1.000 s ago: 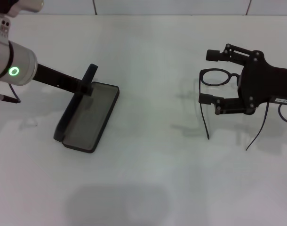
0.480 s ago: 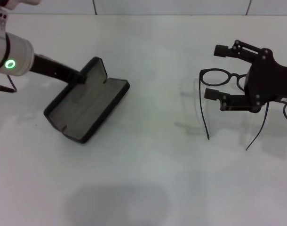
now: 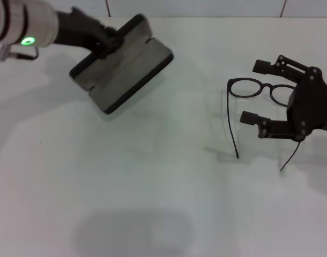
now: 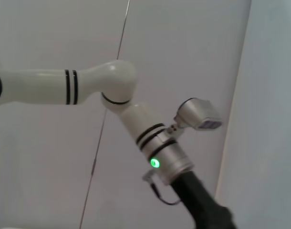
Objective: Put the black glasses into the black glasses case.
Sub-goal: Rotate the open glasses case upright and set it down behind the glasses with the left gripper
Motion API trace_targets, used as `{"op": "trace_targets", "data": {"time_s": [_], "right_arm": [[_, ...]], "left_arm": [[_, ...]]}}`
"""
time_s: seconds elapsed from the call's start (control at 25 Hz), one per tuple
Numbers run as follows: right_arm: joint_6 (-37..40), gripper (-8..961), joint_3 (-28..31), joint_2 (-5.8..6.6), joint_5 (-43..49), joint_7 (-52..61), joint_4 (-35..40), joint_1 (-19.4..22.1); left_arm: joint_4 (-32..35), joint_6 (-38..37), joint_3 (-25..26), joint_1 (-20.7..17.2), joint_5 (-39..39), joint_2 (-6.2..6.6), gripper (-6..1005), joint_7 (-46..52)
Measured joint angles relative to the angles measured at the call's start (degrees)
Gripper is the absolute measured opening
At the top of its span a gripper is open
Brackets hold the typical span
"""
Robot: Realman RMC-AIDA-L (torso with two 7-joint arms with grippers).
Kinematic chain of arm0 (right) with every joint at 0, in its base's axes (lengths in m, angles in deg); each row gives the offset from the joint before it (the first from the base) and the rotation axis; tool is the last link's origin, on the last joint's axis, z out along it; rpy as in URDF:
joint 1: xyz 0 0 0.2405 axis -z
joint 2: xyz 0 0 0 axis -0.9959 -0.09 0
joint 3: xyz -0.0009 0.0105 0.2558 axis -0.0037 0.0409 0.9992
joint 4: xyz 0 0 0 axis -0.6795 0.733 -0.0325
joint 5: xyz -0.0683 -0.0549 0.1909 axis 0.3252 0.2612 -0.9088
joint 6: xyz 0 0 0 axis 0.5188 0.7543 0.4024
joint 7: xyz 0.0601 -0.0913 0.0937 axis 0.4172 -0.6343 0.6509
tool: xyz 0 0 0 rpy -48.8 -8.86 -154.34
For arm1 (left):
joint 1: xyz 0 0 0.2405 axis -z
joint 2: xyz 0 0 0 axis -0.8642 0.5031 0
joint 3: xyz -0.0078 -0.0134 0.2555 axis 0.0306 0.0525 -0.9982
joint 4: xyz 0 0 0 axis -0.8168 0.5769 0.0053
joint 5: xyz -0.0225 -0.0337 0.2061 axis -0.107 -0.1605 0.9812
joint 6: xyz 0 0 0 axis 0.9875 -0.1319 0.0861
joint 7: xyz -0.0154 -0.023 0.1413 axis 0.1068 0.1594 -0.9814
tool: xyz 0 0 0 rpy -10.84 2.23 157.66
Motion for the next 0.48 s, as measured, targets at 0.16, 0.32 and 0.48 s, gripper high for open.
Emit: {"op": "trace_targets", "data": {"time_s": [0.16,0.32,0.48], "right_arm": [[0.12,884,-0.01,-1.17,0.44,-1.8,-0.16,0.83],[1.3,884,-0.03,-1.83,0.48,-3.57,0.06,3.44],[2.03,884,-0.06,-2.07,0.48,-3.72,0.09,4.63]], "left_arm": [[-3.34,2.9,-4.62,3.94,0.2,0.04,207,-7.0],[-7.86,3.48,-11.92,9.52,3.08,0.05,208,-11.31],[-8.58,2.99,-17.84,11.22,4.99,-0.02,209,-14.01]]}}
